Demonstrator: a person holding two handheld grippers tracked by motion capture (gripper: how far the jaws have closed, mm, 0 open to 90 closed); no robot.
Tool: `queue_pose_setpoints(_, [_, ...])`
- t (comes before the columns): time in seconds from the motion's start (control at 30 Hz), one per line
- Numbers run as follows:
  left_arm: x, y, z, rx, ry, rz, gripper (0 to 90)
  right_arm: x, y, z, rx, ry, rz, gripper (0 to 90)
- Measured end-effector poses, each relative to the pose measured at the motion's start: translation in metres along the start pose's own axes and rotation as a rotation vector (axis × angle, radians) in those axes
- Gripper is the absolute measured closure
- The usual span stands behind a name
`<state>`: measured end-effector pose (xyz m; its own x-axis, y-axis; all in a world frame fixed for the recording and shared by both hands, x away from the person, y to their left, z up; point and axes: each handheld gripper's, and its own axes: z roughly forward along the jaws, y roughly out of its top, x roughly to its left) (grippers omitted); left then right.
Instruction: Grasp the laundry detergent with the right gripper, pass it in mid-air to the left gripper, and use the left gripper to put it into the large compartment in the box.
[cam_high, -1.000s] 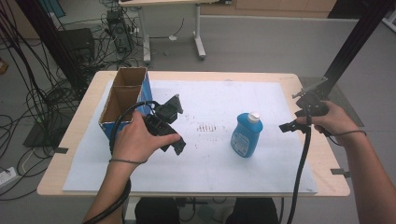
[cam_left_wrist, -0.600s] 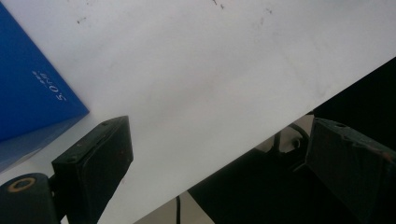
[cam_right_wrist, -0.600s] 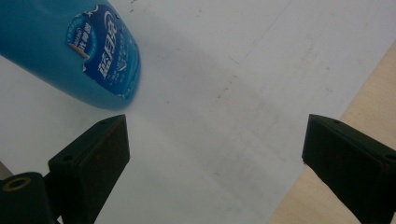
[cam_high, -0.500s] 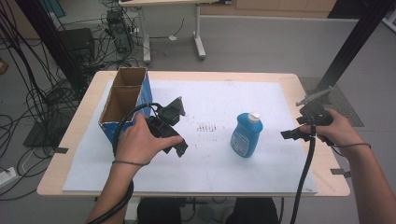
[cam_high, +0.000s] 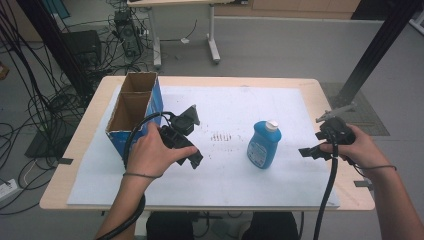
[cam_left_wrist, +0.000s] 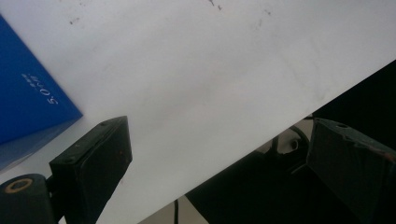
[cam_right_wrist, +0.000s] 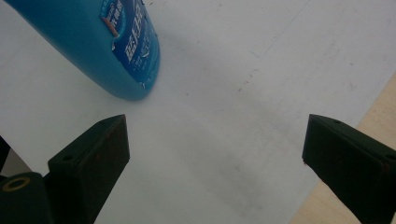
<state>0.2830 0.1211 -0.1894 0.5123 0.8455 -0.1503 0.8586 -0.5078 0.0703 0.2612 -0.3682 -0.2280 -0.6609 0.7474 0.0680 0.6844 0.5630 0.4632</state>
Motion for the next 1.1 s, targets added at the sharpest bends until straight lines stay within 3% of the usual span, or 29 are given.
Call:
queue_pose_setpoints(0.4, [-0.004,0.000,0.009,0.011,0.007,0.006,7.7,0.011,-0.011,0.002,-0.022,0.019,-0.017,6.4])
queue_pose_setpoints(1.1, [-0.003,-0.007,0.016,-0.026,-0.010,-0.008,7.6,0.024,-0.024,0.004,-0.054,0.041,-0.049,5.4])
